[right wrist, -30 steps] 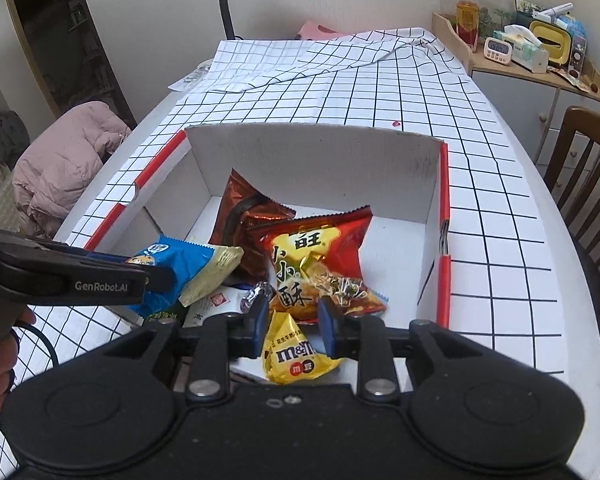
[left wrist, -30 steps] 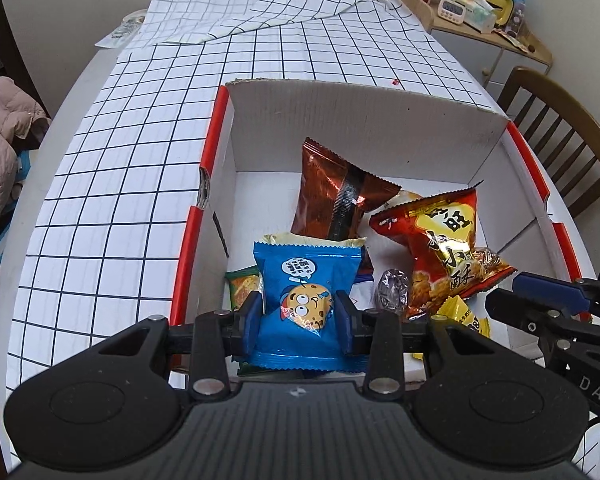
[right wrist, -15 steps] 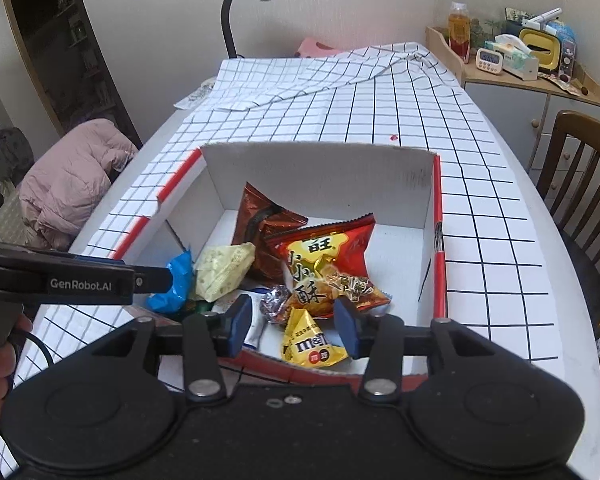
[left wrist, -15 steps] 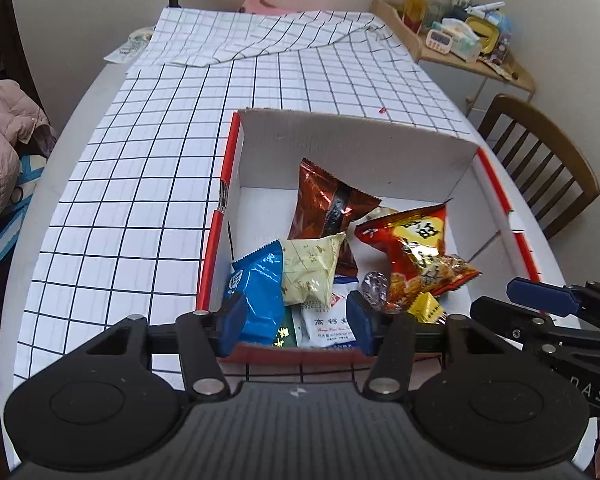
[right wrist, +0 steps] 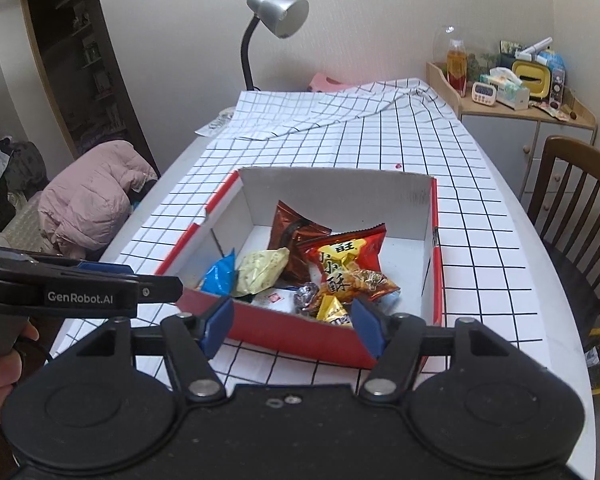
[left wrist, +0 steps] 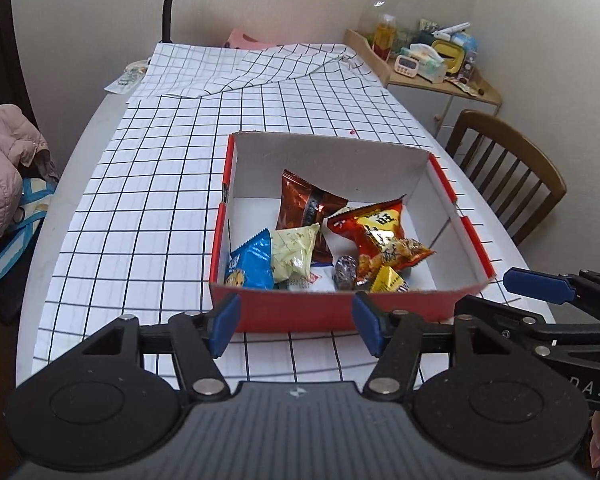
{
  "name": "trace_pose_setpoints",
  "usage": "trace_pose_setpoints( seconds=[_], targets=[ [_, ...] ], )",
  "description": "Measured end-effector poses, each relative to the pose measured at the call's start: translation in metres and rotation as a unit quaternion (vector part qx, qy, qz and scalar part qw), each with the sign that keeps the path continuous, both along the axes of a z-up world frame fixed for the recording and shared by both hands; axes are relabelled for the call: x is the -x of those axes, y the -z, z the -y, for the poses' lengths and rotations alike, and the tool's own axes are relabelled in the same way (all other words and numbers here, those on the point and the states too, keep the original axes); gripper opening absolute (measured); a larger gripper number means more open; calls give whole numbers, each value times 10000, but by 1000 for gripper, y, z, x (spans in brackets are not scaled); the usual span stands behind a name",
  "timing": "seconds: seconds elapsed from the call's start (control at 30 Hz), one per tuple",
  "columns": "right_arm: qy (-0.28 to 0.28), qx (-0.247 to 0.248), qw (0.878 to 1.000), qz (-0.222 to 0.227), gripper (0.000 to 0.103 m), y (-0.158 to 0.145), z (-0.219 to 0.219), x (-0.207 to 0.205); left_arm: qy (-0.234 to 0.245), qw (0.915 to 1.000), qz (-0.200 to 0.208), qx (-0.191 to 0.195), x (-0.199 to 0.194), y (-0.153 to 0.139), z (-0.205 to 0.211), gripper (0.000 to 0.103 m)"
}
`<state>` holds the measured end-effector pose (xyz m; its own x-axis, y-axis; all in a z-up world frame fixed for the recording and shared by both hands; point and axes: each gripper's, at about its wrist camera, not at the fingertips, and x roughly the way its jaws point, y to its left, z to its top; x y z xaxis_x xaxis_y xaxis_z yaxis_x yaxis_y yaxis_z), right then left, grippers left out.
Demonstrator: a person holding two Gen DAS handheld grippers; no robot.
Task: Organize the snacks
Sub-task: 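Withdraw both tools from the box toward the small candies on the table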
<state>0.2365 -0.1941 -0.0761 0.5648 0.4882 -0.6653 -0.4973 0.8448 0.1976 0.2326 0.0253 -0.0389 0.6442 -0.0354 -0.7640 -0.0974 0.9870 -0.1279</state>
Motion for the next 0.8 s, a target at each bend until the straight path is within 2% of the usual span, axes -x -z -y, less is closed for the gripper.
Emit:
trace_pose_setpoints(
  seconds=[0.23,0.5,0.57,0.7,0.8],
  targets=[
    [-40,-68,9999,127,79,-7,4,32,79,9999,63,3,29,-4,1,65],
    [-38,-68,9998,169,87,-4,9,61,187,9998,120,-8,61,-4,2,68],
    [-20,-52,9999,128,88,0,10,67,209,9997,115,34,69,-2,2,74],
    [-5,-40,10000,0,91,10,12,78,230,9996,1,186,80,7,1,79],
    [-44,70,10000,-51,91,20,11,87,243,9995,-101,164,87,17,2,82]
  ],
)
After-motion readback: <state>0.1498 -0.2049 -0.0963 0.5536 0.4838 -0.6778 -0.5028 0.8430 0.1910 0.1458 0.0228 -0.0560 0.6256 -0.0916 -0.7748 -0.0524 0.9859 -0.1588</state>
